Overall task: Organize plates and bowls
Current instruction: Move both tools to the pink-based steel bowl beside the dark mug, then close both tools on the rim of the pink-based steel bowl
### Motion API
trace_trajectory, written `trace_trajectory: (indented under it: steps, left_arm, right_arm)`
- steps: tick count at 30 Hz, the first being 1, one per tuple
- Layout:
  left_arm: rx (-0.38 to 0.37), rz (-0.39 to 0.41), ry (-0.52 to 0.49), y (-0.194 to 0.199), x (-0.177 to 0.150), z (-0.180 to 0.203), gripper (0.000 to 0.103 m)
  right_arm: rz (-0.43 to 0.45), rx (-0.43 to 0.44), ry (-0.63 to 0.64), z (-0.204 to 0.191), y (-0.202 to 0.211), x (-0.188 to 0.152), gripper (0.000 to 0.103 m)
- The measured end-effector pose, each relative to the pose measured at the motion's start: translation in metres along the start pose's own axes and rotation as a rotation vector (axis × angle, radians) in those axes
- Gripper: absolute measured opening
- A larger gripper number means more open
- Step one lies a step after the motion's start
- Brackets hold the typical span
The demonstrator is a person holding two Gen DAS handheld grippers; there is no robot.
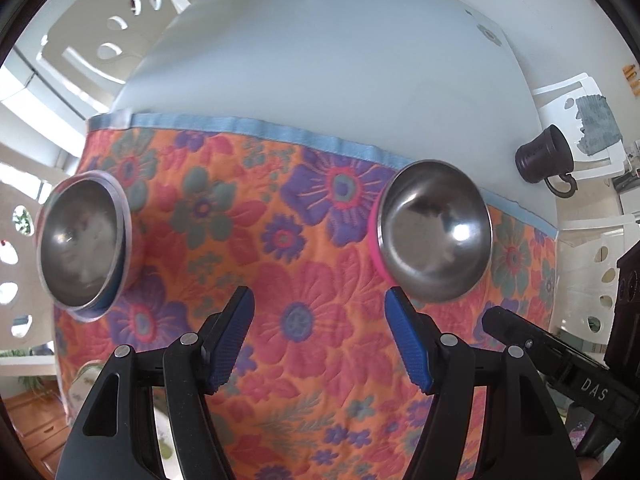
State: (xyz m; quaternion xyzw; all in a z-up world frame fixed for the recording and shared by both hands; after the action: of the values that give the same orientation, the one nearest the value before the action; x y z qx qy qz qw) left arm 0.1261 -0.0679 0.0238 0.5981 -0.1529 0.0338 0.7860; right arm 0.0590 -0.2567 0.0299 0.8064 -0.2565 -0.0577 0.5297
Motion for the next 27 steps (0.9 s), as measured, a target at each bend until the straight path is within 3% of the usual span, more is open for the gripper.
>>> trace_trajectory:
  steps: [6,14,17,20,22,24,27]
  left_arm:
    - [-0.002,-0.049,-0.005,-0.037,0.012,0.01,0.066]
    - [-0.022,-0.08,-0.019,-0.083,0.022,0.022,0.063]
    - [-0.009,-0.087,-0.037,-0.094,0.024,0.027,0.048]
    - [-0.048,-0.078,-0.04,-0.096,0.028,0.031,0.032]
    - [-0.071,-0.069,-0.038,-0.095,0.03,0.036,0.015]
    - [-0.07,-0.058,-0.037,-0.093,0.032,0.04,0.011]
    - [-0.049,-0.04,-0.055,-0.092,0.032,0.047,0.01]
  right_arm:
    - [0.002,0.0,-0.04,0.012,-0.02,0.017,0.054]
    - [0.028,-0.077,-0.087,0.018,-0.058,0.035,0.054]
    - [0.035,-0.094,-0.097,0.019,-0.069,0.039,0.054]
    - [0.057,-0.113,-0.093,0.017,-0.073,0.044,0.054]
    - [0.068,-0.137,-0.062,0.013,-0.073,0.046,0.047]
    - [0.065,-0.147,-0.046,0.011,-0.074,0.047,0.029]
    - [0.069,-0.136,-0.057,0.013,-0.077,0.047,0.022]
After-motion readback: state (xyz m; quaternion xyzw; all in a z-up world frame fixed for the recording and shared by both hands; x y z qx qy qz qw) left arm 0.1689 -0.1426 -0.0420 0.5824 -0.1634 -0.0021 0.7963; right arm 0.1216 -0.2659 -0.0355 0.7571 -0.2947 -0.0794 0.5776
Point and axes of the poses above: each gripper's, at about its wrist camera, not at the fingertips, and y roughly against the way its jaws point, z to its right, x to its top, the point moved 6 cm from there along -y, roughly the way its jaws point, and after that the axes turned 4 degrees about z, right-handed, at the moved point
